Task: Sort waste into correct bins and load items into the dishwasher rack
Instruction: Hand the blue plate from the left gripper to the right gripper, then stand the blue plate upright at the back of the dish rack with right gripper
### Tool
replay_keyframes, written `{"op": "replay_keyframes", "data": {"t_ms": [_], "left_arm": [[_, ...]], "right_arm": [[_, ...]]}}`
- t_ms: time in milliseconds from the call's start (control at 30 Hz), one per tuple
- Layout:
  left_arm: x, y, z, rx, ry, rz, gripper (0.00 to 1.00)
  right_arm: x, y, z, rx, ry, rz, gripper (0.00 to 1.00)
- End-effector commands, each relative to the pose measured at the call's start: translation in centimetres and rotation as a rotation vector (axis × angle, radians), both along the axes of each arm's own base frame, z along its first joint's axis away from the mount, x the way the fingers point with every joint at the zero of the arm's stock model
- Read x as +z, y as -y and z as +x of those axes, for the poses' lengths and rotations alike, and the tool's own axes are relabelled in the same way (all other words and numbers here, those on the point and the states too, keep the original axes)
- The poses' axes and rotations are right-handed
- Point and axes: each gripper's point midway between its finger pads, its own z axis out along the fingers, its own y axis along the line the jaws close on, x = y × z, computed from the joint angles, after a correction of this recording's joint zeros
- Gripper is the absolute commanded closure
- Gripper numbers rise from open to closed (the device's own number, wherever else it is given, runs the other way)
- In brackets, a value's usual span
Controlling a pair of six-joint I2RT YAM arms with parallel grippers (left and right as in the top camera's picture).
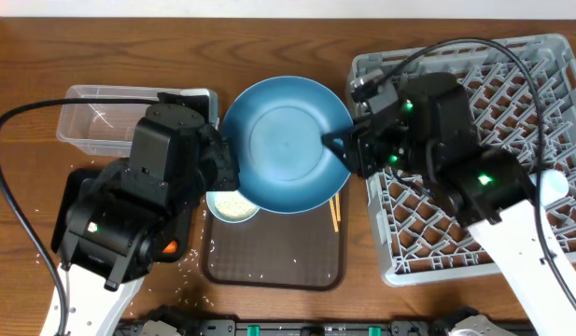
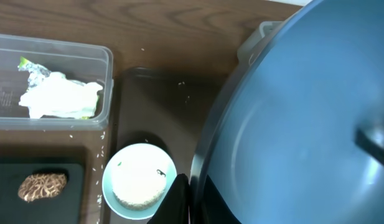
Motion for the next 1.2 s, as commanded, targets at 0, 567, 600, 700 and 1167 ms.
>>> {"op": "replay_keyframes", "data": {"t_ms": [0, 567, 600, 700, 1167], "left_arm": [[1.1, 0.5, 0.1, -0.023, 0.033, -0.015, 0.94], [2.5, 0.7, 0.7, -0.024, 0.095, -0.042, 0.02], [2.5, 0.7, 0.7, -0.024, 0.094, -0.042, 0.02], [2.4, 0.7, 0.6, -0.024, 0.09, -0.04, 0.02], [2.0, 0.6, 0.4, -0.024, 0.072, -0.032, 0.02]], "right_arm": [[-0.8, 0.4, 1.0, -0.049, 0.007, -0.045, 0.78], [2.0, 18.4, 4.9, -0.863, 0.234, -0.497, 0.99], [2.5, 20.3, 4.8, -0.939, 0.252, -0.547, 0.99], [4.6, 26.3, 3.4, -1.241, 0.316, -0.666, 0.99], [6.3, 35.9, 4.6, -1.557, 0.347, -1.048, 0.99]]}}
